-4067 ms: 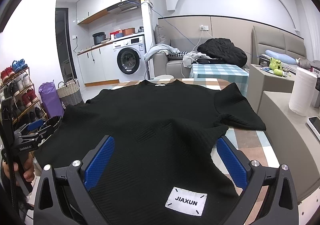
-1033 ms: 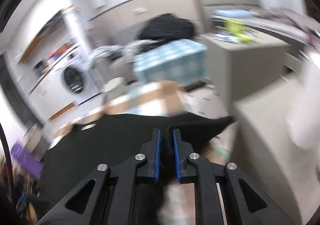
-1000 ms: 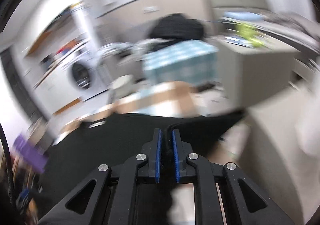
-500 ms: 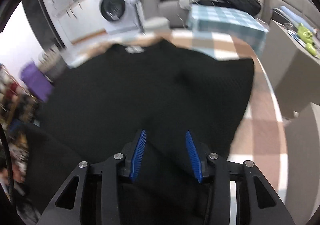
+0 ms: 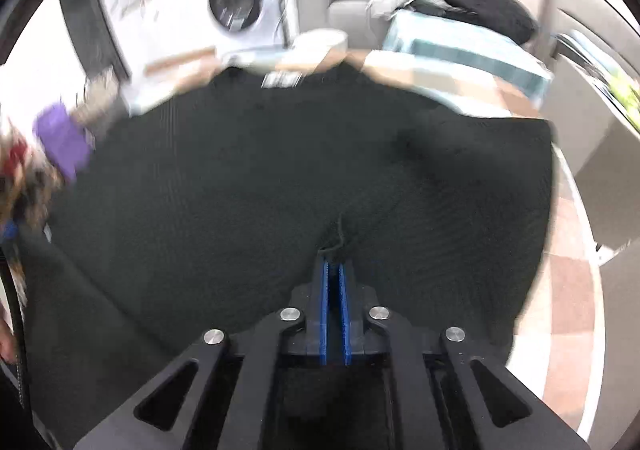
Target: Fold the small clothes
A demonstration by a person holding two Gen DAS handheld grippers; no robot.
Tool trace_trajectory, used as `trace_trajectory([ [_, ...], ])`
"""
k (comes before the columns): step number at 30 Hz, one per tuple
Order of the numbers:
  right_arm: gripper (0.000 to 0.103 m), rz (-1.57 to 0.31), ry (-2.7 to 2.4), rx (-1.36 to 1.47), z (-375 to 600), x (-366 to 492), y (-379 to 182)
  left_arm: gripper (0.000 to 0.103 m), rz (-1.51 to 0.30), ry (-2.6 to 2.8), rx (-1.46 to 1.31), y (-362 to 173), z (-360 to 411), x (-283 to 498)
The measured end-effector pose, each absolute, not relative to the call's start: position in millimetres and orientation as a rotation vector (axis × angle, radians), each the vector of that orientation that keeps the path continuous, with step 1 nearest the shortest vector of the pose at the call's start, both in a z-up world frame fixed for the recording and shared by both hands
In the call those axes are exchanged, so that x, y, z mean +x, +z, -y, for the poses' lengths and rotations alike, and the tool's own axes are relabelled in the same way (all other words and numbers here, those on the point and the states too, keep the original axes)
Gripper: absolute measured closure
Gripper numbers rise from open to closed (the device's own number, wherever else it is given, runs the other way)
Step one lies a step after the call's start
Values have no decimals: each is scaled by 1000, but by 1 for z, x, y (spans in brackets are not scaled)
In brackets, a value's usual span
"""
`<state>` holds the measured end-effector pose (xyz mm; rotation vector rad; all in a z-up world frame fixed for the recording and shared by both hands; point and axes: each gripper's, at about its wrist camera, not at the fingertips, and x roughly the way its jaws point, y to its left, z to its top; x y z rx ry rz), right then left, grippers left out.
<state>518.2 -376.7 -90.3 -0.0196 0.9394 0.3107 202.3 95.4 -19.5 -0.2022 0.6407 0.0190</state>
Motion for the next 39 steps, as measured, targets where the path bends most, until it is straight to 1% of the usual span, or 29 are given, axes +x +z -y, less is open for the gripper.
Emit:
trace_trajectory([
  [2, 98, -832, 377, 178, 404, 507, -68, 13, -638, 18, -206, -19, -96, 202],
  [4, 98, -768, 445, 301, 418, 498, -54, 13, -638, 20, -208, -20, -96, 203],
  [7, 98, -798, 569, 310, 406, 490, -48, 13, -639, 14, -205, -20, -96, 203],
  [9, 97, -845, 549, 214, 392, 491, -55, 13, -647, 14, -198, -21, -95, 203],
  [10, 89, -866, 512, 169, 387, 493, -61, 13, -650, 16, -194, -21, -94, 203],
  [11, 74, -918, 502, 143, 383, 498, -69, 13, -653, 18, -191, -22, -94, 204],
  [12, 68, -953, 490, 135, 381, 502, -74, 13, -656, 19, -191, -22, -93, 204],
  [13, 66, -972, 478, 137, 378, 501, -78, 13, -657, 21, -193, -22, -93, 205],
  [17, 63, -955, 467, 131, 385, 499, -76, 13, -662, 44, -212, -22, -99, 203],
  [22, 63, -1017, 522, 65, 370, 492, -97, 12, -671, 85, -256, -19, -120, 201],
  [24, 62, -1036, 529, 53, 365, 493, -103, 11, -665, 117, -280, -15, -133, 201],
  [26, 54, -1028, 508, 68, 368, 491, -103, 6, -656, 153, -331, -13, -149, 203],
  [28, 51, -1013, 482, 87, 373, 488, -99, 6, -656, 183, -391, -15, -169, 208],
  [31, 50, -975, 460, 119, 382, 478, -87, 6, -691, 231, -494, -25, -203, 220],
  [35, 40, -917, 441, 186, 398, 459, -70, 6, -761, 241, -702, -51, -250, 240],
  [37, 40, -900, 445, 211, 403, 450, -67, 8, -775, 237, -804, -65, -268, 246],
  [39, 40, -889, 443, 207, 403, 443, -65, 15, -797, 227, -927, -84, -286, 253],
])
